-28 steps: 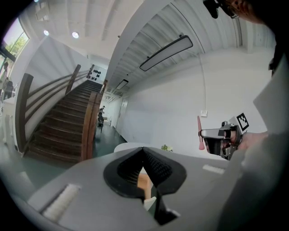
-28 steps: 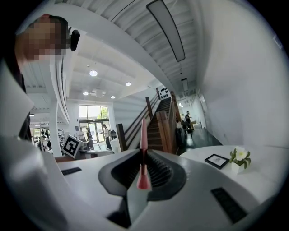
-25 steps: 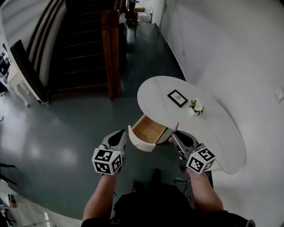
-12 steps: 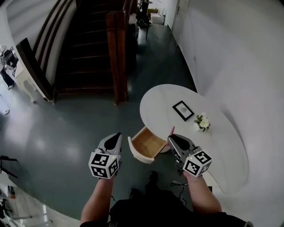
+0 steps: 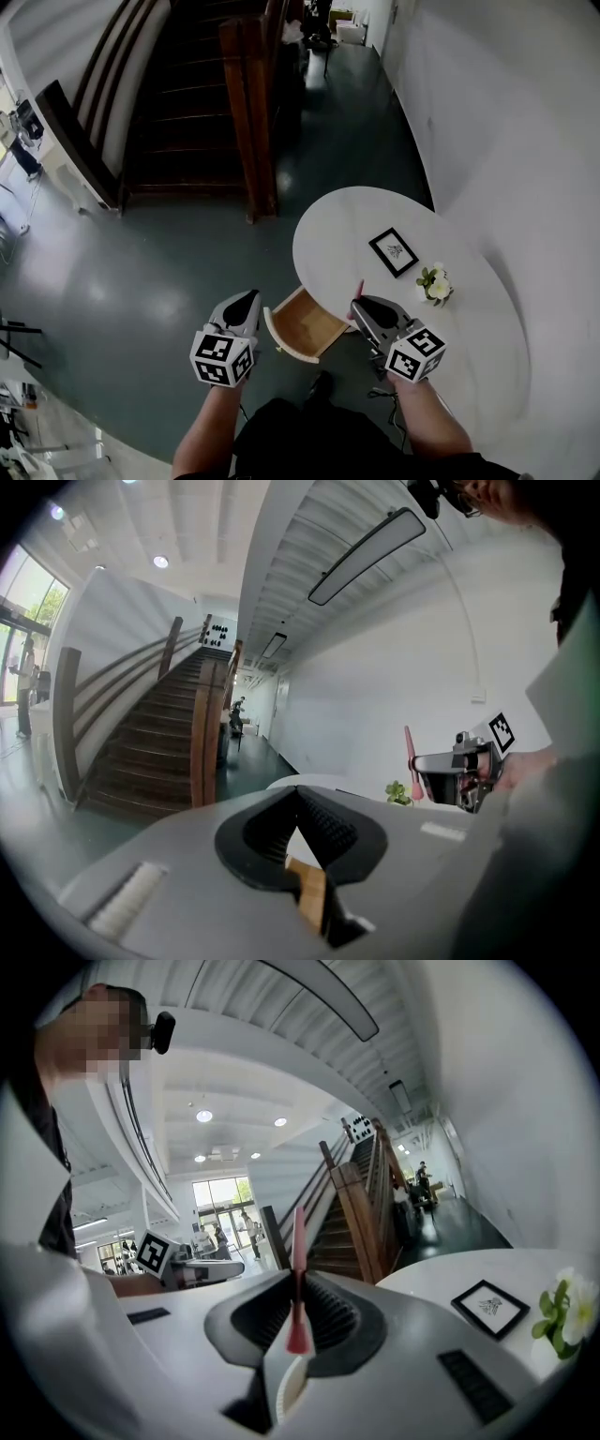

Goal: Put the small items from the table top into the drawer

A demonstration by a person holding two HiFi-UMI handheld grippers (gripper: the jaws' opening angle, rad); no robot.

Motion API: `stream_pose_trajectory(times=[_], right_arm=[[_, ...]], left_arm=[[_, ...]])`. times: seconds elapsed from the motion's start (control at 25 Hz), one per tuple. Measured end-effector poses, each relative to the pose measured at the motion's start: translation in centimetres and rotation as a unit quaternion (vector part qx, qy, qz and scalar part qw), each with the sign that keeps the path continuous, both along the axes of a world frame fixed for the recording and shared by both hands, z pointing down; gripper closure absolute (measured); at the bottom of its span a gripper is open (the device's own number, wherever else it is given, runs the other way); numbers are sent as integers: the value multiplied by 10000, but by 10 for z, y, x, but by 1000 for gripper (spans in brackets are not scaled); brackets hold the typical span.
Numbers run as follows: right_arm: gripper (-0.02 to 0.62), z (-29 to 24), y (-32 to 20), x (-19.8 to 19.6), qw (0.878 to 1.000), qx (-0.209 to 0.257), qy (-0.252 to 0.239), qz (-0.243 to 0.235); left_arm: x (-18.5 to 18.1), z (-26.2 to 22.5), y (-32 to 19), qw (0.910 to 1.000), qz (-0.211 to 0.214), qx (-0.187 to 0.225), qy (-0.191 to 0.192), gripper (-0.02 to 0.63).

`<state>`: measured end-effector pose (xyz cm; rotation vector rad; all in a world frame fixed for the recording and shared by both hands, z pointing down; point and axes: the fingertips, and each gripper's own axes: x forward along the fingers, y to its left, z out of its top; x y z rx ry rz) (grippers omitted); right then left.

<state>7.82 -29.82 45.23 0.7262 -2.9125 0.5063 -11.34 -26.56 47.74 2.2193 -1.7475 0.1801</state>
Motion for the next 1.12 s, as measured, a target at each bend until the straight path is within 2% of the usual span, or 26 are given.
stream_pose_trajectory(times=[0.32, 0.6, 0.8, 1.12], right_arm=[[541, 17, -4, -29, 9992, -50, 379, 88], [541, 55, 20, -70, 9970, -272, 731, -19], [541, 102, 29, -81, 9891, -305, 1411, -305], [541, 178, 36, -118, 9777, -745, 1769, -854]], left_arm=[[-18, 15, 2, 9998, 144, -41, 157, 595], [-29, 50, 20, 9986, 396, -240, 250, 595], [-23, 87, 23, 9967, 438, -543, 412, 595], [-34, 134, 16, 9931, 381, -1008, 466, 595]])
